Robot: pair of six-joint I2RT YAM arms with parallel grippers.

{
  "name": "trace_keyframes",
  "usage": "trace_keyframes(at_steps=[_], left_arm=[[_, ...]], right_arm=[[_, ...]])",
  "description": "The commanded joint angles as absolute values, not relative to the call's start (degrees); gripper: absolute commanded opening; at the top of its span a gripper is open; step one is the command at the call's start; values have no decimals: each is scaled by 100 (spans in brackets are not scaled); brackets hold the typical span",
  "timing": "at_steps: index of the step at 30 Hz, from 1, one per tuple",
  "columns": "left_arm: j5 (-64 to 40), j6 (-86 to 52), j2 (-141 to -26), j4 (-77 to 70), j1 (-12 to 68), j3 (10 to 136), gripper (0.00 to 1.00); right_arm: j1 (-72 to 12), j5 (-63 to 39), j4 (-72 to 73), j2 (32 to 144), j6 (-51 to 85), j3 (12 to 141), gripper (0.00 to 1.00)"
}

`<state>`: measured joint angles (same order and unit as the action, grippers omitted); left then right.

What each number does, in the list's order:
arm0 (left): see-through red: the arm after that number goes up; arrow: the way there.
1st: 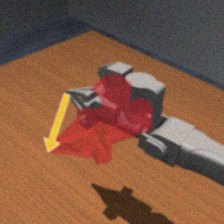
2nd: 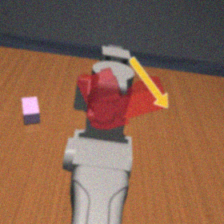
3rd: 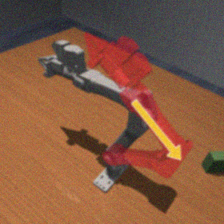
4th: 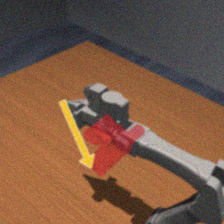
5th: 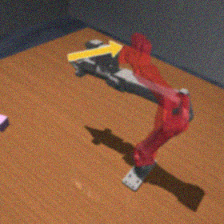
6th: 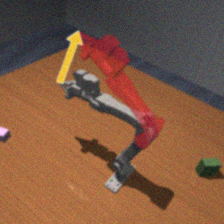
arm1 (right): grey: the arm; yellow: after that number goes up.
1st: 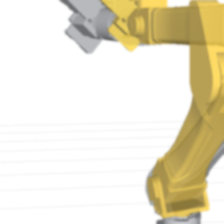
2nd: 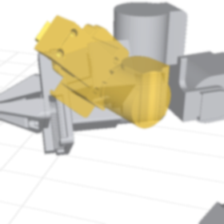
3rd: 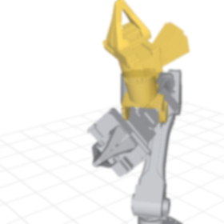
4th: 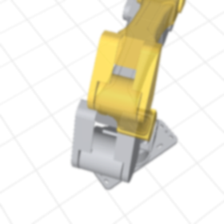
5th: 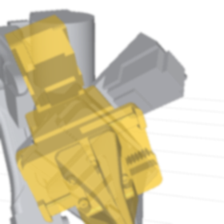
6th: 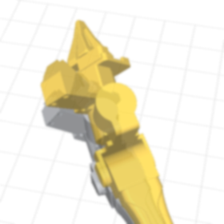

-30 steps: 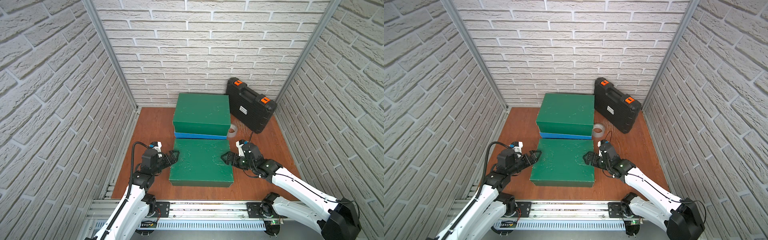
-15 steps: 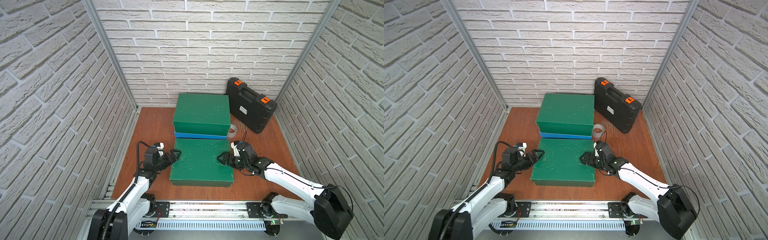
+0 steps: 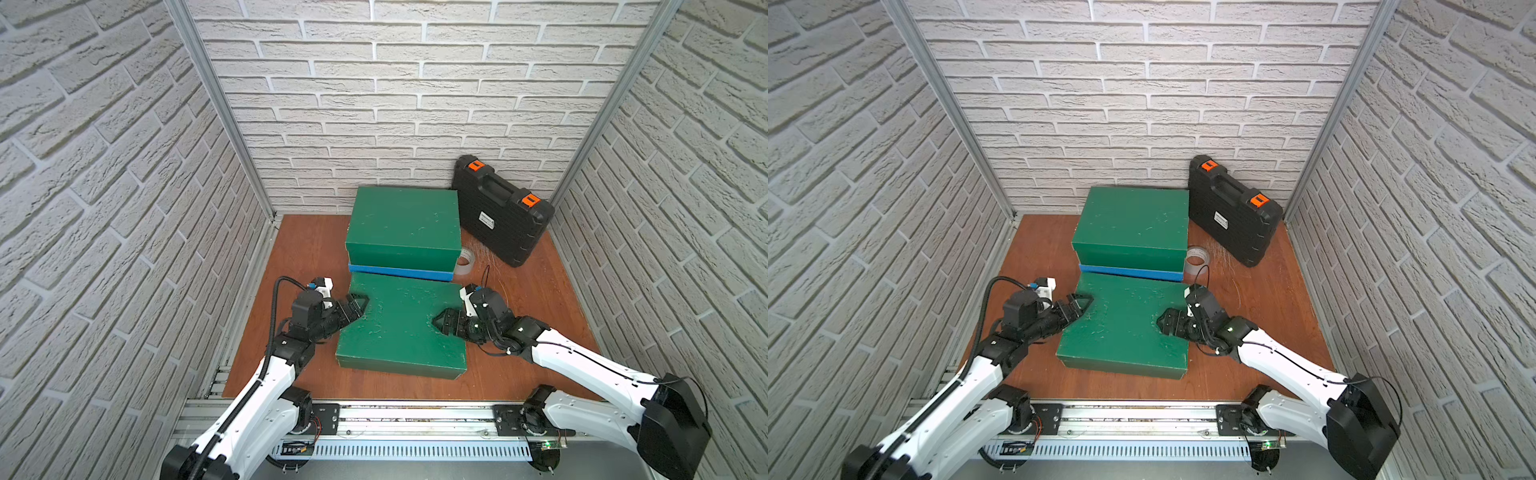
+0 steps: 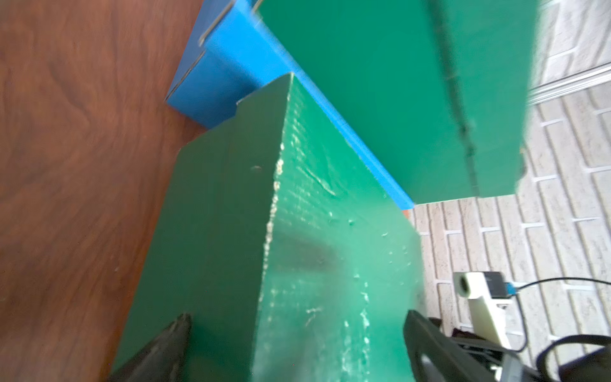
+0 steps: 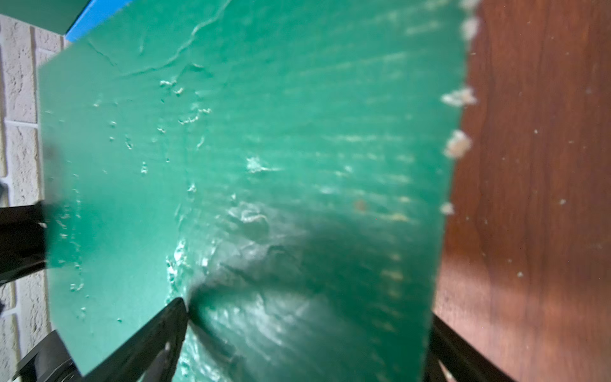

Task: Stack the shoeboxes
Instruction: Pick up the shoebox from the center of the board.

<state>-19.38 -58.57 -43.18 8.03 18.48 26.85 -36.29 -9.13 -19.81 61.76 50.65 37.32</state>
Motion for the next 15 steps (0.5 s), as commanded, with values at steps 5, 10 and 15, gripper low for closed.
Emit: trace_keyframes(at_steps=[5,10,15], left_arm=[[-1956,-5999,-4105,1887,2108,4000,98],[-1912,-5983,-4525,2021,2396,4646,98],[-1869,-5942,-4802,2120,2625,5288,98]], right_arm=[[-3861,-974,-2600,5865,5030,4841,98],[-3980,-908,-3000,5669,5003,5477,97],[-4103,-767,-3241,5477,4993,6034,97]])
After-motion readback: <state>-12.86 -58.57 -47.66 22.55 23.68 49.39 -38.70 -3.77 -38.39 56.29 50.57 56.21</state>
